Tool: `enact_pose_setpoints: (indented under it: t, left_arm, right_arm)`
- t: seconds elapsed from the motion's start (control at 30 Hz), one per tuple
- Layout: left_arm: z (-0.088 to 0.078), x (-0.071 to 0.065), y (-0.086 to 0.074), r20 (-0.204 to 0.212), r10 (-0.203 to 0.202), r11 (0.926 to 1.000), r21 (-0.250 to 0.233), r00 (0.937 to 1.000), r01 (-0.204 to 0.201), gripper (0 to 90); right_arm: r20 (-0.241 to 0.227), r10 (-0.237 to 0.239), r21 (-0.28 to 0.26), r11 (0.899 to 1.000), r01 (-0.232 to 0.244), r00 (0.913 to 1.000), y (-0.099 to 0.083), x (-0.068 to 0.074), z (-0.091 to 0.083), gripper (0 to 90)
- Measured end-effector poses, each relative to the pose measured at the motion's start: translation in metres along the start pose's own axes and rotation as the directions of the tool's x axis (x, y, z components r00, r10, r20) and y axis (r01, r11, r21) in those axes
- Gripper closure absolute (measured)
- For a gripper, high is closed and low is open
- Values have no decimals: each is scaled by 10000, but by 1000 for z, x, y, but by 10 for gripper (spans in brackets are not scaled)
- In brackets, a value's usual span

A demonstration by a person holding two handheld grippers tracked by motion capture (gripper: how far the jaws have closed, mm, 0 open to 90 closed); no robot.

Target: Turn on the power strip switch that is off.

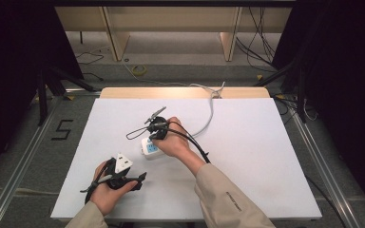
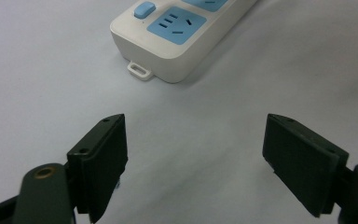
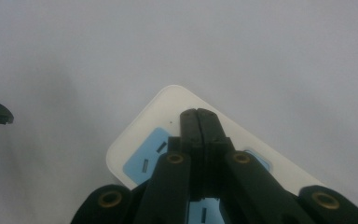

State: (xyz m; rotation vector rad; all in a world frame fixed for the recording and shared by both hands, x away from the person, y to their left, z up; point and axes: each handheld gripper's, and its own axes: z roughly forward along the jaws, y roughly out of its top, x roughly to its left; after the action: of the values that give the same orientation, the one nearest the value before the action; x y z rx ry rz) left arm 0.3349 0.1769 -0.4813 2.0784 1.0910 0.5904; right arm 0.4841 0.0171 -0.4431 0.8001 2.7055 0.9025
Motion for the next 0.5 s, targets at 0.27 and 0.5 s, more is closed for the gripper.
enact_pose_setpoints:
  t: [0.27,0.5]
  left_arm:
    - [-1,0,0,3,14,10000,13,10000,-14,218]
    - [-1,0,-1,-20,12,10000,1,10000,-12,218]
  right_arm:
    - [37,71,49,10000,-72,10000,3,0,2,900]
    - [50,36,60,10000,-36,10000,5,0,5,900]
